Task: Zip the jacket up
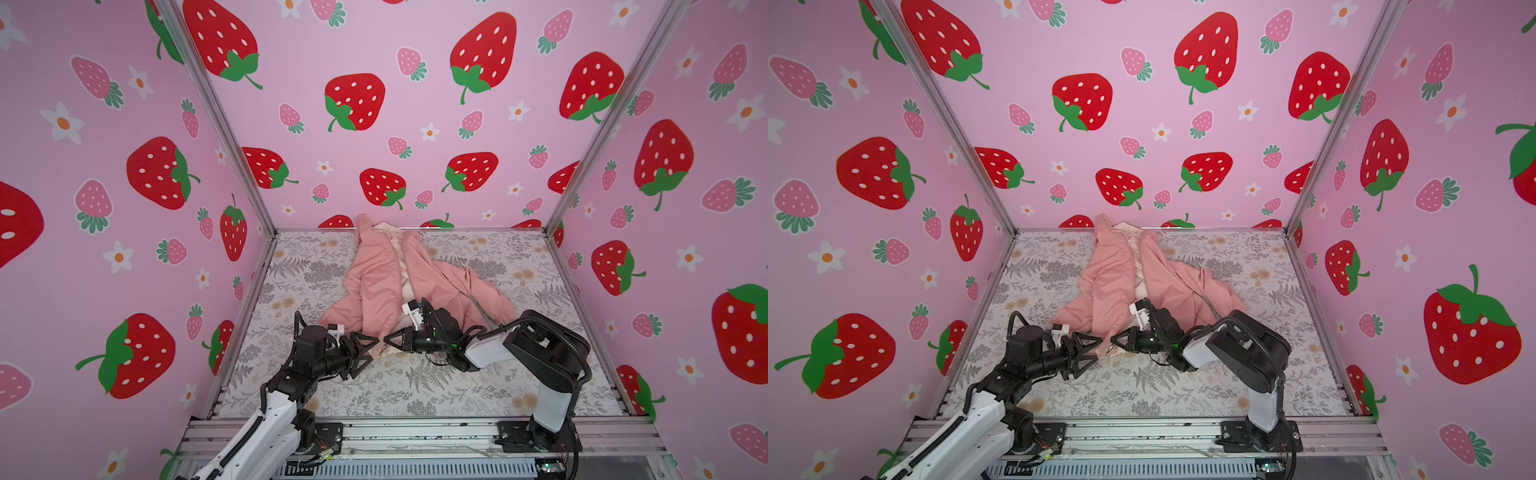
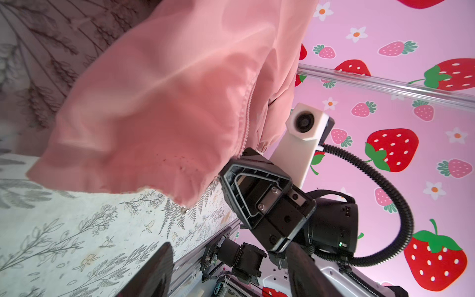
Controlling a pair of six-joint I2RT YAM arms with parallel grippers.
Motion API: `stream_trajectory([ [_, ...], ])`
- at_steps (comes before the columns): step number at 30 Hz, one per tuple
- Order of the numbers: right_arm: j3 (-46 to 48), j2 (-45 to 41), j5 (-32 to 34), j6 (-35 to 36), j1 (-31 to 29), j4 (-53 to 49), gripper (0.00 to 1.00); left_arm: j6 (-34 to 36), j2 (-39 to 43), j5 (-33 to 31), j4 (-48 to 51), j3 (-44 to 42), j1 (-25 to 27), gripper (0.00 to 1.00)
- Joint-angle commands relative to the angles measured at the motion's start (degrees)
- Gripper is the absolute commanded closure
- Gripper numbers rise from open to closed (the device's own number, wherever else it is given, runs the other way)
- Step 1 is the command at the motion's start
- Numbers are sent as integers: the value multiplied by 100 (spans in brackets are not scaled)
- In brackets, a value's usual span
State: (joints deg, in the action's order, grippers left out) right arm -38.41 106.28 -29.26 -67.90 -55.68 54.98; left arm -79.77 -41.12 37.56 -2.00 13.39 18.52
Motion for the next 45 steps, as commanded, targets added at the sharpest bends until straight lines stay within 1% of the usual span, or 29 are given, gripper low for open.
stream_trajectory([
  [1, -74, -212, -39, -79, 22, 21, 100, -535, -304, -160, -918, -128, 125, 28],
  [4, -71, -239, -40, -102, 22, 21, 100, -567, -702, -197, -1322, -39, 183, 28],
  [9, -66, -281, -59, -128, 29, 21, 100, -193, -1000, -281, -1118, 253, 213, 31],
  [15, -39, -337, -63, -184, 31, 21, 100, 84, -1307, -355, -1273, 288, 214, 44],
  [17, -34, -360, -63, -189, 39, 19, 100, 206, -1395, -370, -1270, 339, 214, 47],
  [26, 43, -439, -61, -250, 48, 20, 100, 360, -1624, -455, -1487, 443, 213, 47],
  [29, 84, -489, -43, -261, 56, 14, 100, 396, -1658, -487, -1515, 480, 212, 51],
  [38, 162, -541, -56, -272, 75, 42, 100, 421, -1722, -502, -1550, 559, 219, 75],
  [42, 164, -555, -72, -267, 103, 51, 100, 457, -1738, -461, -1515, 602, 216, 91],
  [43, 169, -575, -78, -253, 131, 51, 100, 474, -1740, -452, -1477, 609, 215, 93],
  [44, 177, -590, -73, -227, 154, 41, 96, 500, -1741, -439, -1446, 610, 217, 99],
  [45, 205, -629, -56, -180, 197, -28, 87, 525, -1726, -434, -1395, 601, 209, 100],
])
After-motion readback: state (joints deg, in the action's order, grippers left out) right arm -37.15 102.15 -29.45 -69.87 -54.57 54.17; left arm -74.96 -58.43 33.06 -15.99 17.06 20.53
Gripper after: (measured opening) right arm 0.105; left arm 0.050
